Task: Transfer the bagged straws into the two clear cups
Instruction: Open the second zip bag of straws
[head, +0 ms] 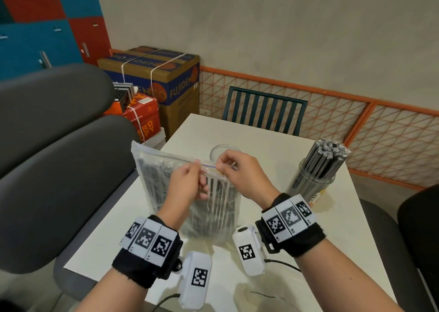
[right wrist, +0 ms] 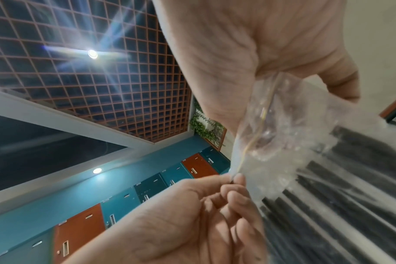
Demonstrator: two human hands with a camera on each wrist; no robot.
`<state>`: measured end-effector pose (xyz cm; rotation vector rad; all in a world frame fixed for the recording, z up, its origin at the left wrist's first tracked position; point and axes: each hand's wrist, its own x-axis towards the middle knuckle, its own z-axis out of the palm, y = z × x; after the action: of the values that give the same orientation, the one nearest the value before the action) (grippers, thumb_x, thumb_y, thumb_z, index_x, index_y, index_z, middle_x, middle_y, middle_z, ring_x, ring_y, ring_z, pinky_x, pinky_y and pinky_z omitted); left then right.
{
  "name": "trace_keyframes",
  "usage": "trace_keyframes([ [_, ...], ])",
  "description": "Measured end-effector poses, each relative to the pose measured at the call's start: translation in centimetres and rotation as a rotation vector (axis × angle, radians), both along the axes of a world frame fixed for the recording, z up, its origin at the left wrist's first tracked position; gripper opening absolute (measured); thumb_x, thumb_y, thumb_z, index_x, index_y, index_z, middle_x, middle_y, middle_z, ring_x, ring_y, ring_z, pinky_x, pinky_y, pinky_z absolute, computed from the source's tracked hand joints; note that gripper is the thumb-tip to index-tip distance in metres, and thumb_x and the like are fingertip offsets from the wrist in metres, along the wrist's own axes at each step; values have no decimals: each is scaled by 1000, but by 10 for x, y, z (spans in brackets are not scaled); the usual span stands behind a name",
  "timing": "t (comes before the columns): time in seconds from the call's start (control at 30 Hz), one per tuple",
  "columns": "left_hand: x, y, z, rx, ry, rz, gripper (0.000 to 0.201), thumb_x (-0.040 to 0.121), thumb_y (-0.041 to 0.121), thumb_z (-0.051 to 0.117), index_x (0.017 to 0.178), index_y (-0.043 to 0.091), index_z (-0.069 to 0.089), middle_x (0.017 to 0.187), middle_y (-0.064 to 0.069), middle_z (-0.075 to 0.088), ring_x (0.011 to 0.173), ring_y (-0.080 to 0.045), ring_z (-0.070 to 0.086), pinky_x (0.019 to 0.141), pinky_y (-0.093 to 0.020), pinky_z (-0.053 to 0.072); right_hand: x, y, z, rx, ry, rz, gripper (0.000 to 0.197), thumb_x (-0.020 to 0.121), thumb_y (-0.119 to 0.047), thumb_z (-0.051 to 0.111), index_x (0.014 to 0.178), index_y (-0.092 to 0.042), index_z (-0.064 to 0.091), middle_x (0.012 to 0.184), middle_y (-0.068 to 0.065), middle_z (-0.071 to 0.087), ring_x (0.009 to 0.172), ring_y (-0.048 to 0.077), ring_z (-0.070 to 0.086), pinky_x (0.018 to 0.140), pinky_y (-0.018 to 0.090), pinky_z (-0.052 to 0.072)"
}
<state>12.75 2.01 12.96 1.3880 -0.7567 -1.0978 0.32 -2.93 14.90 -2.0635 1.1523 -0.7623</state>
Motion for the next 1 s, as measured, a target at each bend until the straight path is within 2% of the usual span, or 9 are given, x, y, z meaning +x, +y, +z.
trace_keyframes([
  [0.07,5,-1,-2,-15,-27,18,29,99,20,39,74,11,51,57,-2,47,40,-6,49,37,-17,43,1,-1,2,-7,24,-12,13,91,-13,56,78,-15,62,74,-10,57,69,1,51,61,2,38],
  [0.2,-3,4,-5,-29,-17,24,29,97,12,39,71,11,52,57,-1,46,45,-9,47,39,-18,39,3,-24,1,144,5,-205,21,90,-14,54,71,-20,58,76,-1,63,73,18,59,62,22,42],
  [0.27,-7,6,-9,-28,-8,28,29,96,12,39,71,11,53,57,0,47,46,-9,47,42,-20,38,7,-30,3,97,102,-261,14,91,-18,52,80,-21,61,88,2,67,86,22,61,76,31,47],
  [0.33,-7,6,-10,-28,-23,3,29,97,15,40,72,11,55,56,1,48,47,-9,48,43,-20,39,14,-23,7,-4,246,-207,12,91,-26,53,96,-27,65,99,-5,66,96,15,55,91,41,40],
  [0.4,-4,4,-8,-36,-47,-28,29,97,17,41,74,12,57,57,0,49,48,-9,49,44,-21,40,22,-12,11,-106,310,-134,15,91,-32,55,102,-31,65,102,-10,66,99,12,52,94,45,33],
  [0.57,10,0,0,-17,-42,59,27,96,27,44,78,13,60,54,0,50,48,-11,49,42,-21,43,31,-3,12,-146,272,-104,14,92,-30,54,91,-28,67,92,-7,70,93,16,58,95,44,33],
  [0.67,25,-5,3,21,13,110,21,96,20,42,79,15,54,59,-2,47,49,-13,49,42,-21,43,33,-3,10,-170,273,-98,14,93,-29,53,91,-27,67,92,-7,70,90,16,57,93,44,34],
  [0.9,27,2,-4,8,48,52,22,93,12,42,74,14,52,60,-1,45,52,-11,47,42,-20,40,25,-28,8,-42,208,-253,16,94,-25,52,90,-23,68,97,-4,69,100,20,57,89,40,34],
  [1.0,20,1,-6,-23,-14,23,23,93,13,44,73,14,55,59,-1,47,51,-12,48,43,-20,40,34,-25,8,-67,262,-200,15,93,-27,52,96,-26,67,100,-5,69,102,18,56,92,43,31],
])
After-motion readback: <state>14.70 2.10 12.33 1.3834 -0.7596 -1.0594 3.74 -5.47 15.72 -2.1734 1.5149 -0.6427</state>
